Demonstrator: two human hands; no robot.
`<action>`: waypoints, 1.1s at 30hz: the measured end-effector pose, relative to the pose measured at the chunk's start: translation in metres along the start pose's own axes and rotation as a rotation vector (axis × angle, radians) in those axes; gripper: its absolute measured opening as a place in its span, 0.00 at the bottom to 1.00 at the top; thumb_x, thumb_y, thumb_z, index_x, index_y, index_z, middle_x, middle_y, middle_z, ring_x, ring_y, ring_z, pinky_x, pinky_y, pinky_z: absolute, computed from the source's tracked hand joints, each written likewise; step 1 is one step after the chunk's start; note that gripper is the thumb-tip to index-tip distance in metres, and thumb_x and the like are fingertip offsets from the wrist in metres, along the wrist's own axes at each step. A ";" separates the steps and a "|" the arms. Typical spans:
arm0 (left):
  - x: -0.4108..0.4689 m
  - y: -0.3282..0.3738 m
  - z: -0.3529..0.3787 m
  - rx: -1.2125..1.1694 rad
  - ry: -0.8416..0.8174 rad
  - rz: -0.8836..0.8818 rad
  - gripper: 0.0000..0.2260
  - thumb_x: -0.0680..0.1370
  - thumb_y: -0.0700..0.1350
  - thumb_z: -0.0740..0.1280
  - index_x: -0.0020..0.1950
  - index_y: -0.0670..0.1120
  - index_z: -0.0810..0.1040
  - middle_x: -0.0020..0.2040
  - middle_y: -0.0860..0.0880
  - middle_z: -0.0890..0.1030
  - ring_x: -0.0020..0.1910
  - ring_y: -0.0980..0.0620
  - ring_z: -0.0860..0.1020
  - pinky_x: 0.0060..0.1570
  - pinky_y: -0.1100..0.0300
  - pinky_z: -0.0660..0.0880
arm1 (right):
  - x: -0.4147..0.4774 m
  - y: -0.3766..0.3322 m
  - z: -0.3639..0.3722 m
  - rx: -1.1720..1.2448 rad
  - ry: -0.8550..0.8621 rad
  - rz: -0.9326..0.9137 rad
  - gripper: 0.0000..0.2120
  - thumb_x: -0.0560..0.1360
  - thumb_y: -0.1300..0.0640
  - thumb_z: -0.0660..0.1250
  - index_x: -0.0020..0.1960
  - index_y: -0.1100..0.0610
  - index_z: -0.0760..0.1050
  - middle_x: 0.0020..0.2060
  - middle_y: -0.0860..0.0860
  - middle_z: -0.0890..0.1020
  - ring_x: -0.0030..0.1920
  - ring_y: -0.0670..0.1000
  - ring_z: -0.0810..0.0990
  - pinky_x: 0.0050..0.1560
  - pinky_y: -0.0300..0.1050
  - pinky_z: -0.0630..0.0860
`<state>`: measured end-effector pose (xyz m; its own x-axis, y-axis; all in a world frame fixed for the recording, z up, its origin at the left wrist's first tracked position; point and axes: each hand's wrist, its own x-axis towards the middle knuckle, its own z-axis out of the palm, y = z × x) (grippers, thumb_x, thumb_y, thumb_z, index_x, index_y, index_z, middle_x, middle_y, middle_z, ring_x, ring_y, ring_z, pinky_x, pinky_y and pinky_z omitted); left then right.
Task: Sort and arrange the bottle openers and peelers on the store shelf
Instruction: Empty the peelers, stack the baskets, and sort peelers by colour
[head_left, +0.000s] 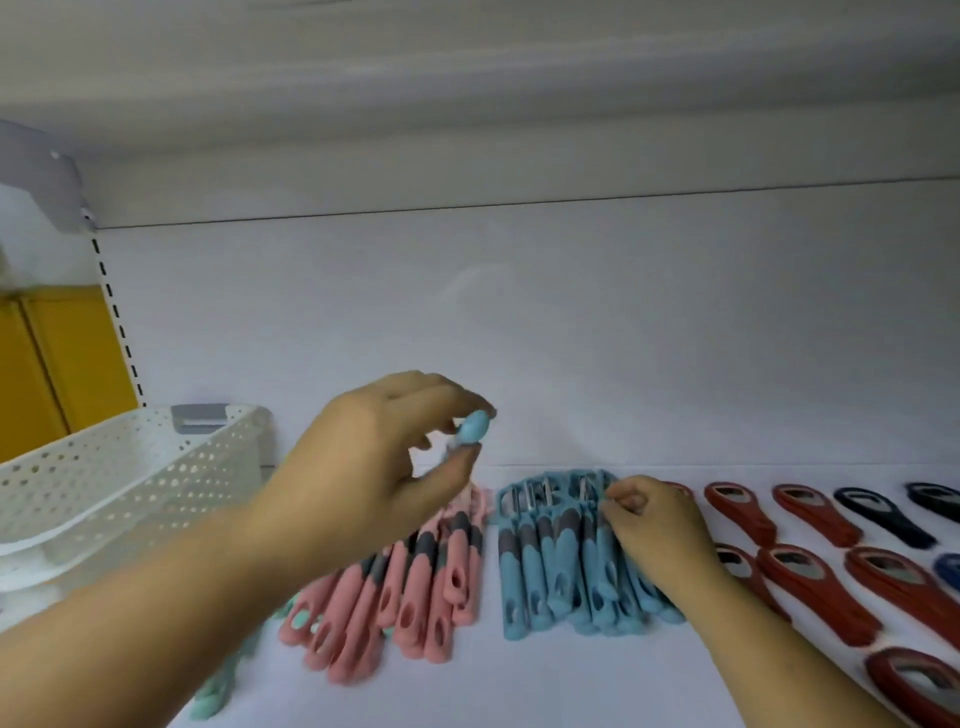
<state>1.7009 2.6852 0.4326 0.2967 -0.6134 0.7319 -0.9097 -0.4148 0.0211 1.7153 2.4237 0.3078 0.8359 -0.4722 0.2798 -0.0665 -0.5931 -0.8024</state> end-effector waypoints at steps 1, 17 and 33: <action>0.002 0.011 0.010 -0.031 0.011 0.060 0.11 0.75 0.46 0.63 0.54 0.46 0.80 0.48 0.56 0.81 0.45 0.63 0.77 0.43 0.71 0.75 | 0.000 0.000 0.000 -0.003 0.002 0.003 0.02 0.74 0.57 0.67 0.44 0.50 0.78 0.38 0.43 0.80 0.43 0.48 0.80 0.46 0.42 0.75; -0.030 -0.004 0.167 -0.669 -0.163 -0.481 0.20 0.58 0.55 0.64 0.49 0.61 0.79 0.60 0.64 0.72 0.64 0.71 0.66 0.62 0.76 0.58 | 0.001 -0.001 0.004 -0.087 0.010 -0.049 0.08 0.73 0.57 0.67 0.51 0.50 0.79 0.40 0.41 0.78 0.43 0.42 0.77 0.43 0.31 0.72; -0.025 0.000 0.186 -0.466 -0.255 -0.767 0.23 0.64 0.64 0.57 0.58 0.62 0.67 0.66 0.57 0.64 0.71 0.52 0.57 0.72 0.55 0.55 | -0.001 -0.007 0.012 0.025 -0.117 0.206 0.18 0.74 0.58 0.64 0.63 0.51 0.73 0.53 0.48 0.80 0.50 0.48 0.80 0.54 0.45 0.77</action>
<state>1.7480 2.5755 0.2876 0.8691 -0.4356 0.2343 -0.4472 -0.4896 0.7485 1.7212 2.4364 0.3061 0.8635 -0.5022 0.0470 -0.2299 -0.4747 -0.8496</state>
